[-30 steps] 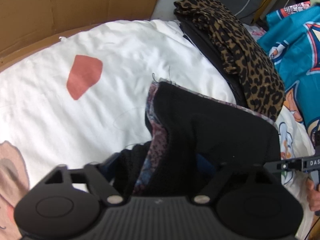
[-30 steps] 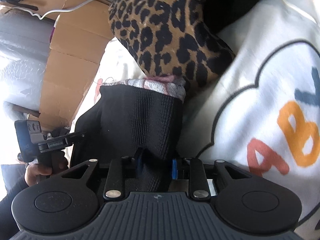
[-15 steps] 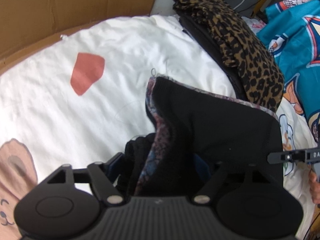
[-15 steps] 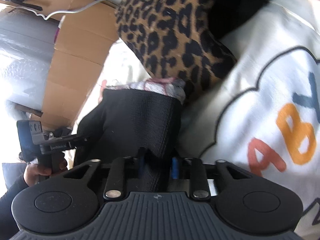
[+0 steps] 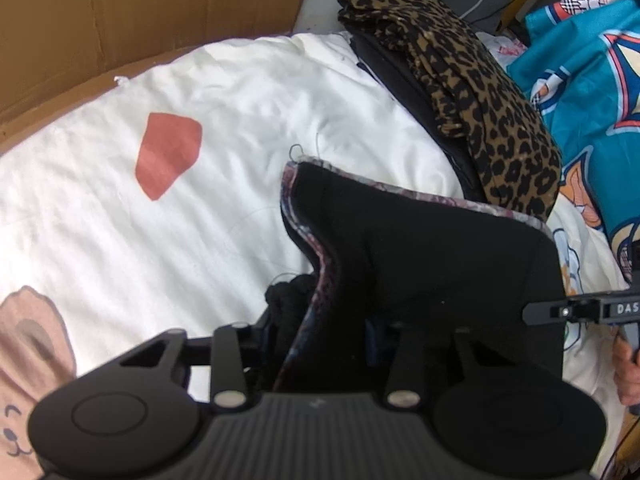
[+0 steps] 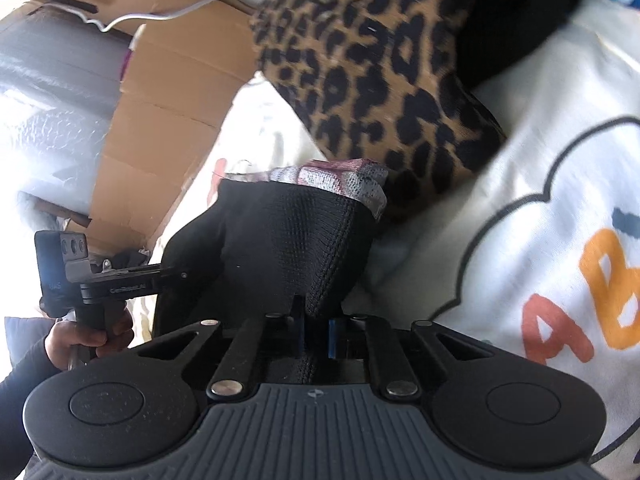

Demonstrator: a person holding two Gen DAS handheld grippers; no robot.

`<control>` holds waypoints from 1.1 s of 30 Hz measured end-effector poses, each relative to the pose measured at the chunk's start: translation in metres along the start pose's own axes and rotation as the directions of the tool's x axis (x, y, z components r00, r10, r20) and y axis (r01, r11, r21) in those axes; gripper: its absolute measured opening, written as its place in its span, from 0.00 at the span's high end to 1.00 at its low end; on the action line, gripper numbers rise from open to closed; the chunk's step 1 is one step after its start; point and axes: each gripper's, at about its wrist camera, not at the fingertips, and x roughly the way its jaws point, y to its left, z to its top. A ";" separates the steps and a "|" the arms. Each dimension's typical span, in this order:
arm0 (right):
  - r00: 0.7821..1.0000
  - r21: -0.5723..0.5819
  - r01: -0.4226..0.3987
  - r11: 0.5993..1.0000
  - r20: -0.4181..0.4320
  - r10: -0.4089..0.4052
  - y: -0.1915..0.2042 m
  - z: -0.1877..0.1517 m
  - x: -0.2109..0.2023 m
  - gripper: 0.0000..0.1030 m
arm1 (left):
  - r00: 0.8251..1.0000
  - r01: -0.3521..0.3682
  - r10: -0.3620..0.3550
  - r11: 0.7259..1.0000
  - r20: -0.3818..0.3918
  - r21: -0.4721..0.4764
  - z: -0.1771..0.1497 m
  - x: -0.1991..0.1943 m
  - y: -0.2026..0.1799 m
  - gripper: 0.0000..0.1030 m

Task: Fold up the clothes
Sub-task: 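Lift the folded black pants off the bed with both closed tools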

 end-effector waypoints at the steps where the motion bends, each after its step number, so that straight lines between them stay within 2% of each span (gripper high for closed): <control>1: 1.000 -0.008 -0.002 1.000 0.005 0.002 0.003 0.000 -0.002 0.92 | 1.000 -0.005 0.005 1.000 0.006 -0.002 -0.001 -0.002 -0.001 0.62; 7: 0.999 -0.068 -0.018 0.998 0.032 0.020 0.024 -0.001 -0.013 0.92 | 0.998 -0.045 0.045 0.999 0.047 -0.022 -0.007 -0.017 -0.007 0.67; 18: 0.997 -0.120 -0.043 0.992 0.062 0.051 0.051 -0.004 -0.029 0.93 | 0.988 -0.094 0.103 0.992 0.111 -0.081 -0.017 -0.049 -0.021 0.69; 27: 0.990 -0.234 -0.101 0.967 0.071 0.121 0.088 -0.011 -0.048 0.93 | 0.971 -0.128 0.156 0.979 0.181 -0.156 -0.037 -0.093 -0.025 0.70; 33: 0.989 -0.302 -0.114 0.947 0.060 0.138 0.120 -0.013 -0.060 0.93 | 0.957 -0.131 0.180 0.968 0.229 -0.212 -0.055 -0.128 -0.025 0.70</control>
